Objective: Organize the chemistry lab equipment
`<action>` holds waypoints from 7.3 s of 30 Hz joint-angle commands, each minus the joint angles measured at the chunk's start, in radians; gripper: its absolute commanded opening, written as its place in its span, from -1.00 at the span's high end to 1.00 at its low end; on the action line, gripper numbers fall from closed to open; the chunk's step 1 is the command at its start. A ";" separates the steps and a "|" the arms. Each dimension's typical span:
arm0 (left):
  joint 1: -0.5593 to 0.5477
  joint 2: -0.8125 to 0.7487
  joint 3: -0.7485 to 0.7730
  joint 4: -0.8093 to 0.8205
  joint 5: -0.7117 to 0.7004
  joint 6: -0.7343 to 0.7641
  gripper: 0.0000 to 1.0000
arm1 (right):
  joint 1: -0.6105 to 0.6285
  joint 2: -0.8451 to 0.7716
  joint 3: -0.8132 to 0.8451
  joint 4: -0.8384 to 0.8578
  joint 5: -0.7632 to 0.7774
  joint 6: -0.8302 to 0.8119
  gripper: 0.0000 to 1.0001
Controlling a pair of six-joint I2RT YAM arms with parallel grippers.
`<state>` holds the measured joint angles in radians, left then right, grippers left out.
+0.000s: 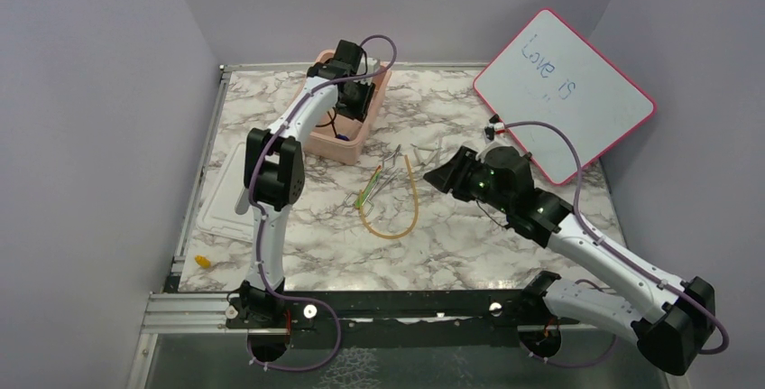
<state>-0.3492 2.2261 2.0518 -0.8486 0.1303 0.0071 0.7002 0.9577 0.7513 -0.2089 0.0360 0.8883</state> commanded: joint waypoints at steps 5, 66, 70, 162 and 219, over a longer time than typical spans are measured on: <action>0.006 -0.089 0.061 0.006 0.061 -0.004 0.18 | -0.001 0.028 0.006 0.037 0.026 -0.043 0.00; -0.066 -1.133 -0.990 0.537 -0.376 -0.292 -0.09 | 0.107 1.212 0.885 -0.411 0.249 0.084 0.38; -0.066 -1.132 -0.993 0.537 -0.379 -0.292 -0.10 | 0.102 1.216 0.885 -0.398 0.235 0.096 0.58; -0.247 -0.918 -1.022 0.599 0.031 -0.192 -0.03 | 0.097 0.344 0.360 0.011 0.473 -0.040 0.31; -0.355 -0.347 -0.714 0.232 -0.420 -0.116 0.92 | 0.088 0.102 0.112 0.135 0.556 -0.109 0.32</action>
<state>-0.7052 1.9167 1.2915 -0.5751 -0.3042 -0.1081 0.7898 1.0809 0.8700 -0.0830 0.5449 0.7673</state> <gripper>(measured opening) 0.060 0.342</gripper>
